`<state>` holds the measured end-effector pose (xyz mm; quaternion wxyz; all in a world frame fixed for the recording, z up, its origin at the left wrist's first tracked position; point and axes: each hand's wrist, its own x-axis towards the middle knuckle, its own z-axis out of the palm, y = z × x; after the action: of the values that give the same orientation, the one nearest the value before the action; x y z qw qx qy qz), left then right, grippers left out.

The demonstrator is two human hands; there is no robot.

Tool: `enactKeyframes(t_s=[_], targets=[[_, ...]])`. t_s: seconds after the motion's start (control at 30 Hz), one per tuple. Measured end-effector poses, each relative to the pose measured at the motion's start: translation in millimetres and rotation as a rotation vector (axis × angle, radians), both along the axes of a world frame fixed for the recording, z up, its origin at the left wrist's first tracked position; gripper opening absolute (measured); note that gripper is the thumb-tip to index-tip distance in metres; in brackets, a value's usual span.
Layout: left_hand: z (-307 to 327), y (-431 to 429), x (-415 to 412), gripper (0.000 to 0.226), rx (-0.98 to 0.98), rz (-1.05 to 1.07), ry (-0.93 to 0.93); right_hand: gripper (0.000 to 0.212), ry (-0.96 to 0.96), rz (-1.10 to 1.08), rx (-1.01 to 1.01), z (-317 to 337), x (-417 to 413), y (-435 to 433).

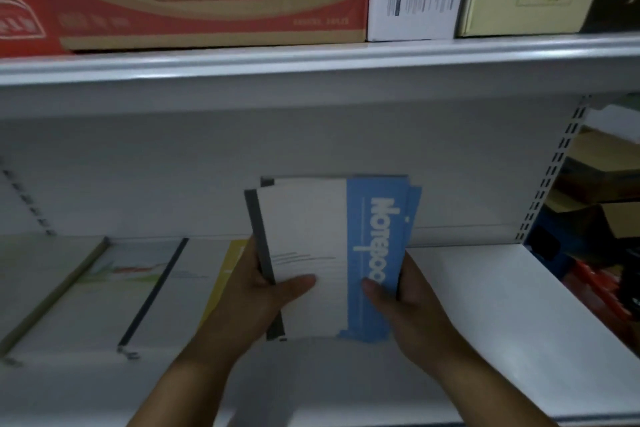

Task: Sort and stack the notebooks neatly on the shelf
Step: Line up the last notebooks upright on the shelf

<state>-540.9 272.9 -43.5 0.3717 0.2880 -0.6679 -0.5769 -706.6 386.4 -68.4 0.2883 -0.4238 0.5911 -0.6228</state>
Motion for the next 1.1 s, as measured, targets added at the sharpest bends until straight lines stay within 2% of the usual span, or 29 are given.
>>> enactKeyframes(t_s=[0.17,0.37,0.5,0.7,0.8,0.9,1.1], targets=[[-15,-1,14,0.062,0.008,-0.003,-0.052,0.051,0.003,-0.028,-0.028,-26,22,-6],[-27,-7,18,0.067,-0.041,0.016,-0.13,0.035,-0.038,-0.07,-0.056,-28,26,-12],[-36,-6,19,0.073,-0.005,0.016,-0.103,0.04,-0.069,-0.188,-0.144,-26,34,-19],[-43,-4,23,0.064,0.085,-0.002,-0.023,0.05,-0.045,-0.238,-0.181,-23,35,-17],[-44,-3,23,0.06,0.084,-0.019,-0.01,0.047,-0.043,-0.246,-0.249,-18,36,-20],[-49,-2,23,0.061,0.067,0.006,-0.014,0.033,0.015,-0.292,-0.256,-17,44,-23],[-42,2,22,0.053,0.073,-0.029,0.031,0.025,0.0,-0.201,-0.221,-29,42,-16]])
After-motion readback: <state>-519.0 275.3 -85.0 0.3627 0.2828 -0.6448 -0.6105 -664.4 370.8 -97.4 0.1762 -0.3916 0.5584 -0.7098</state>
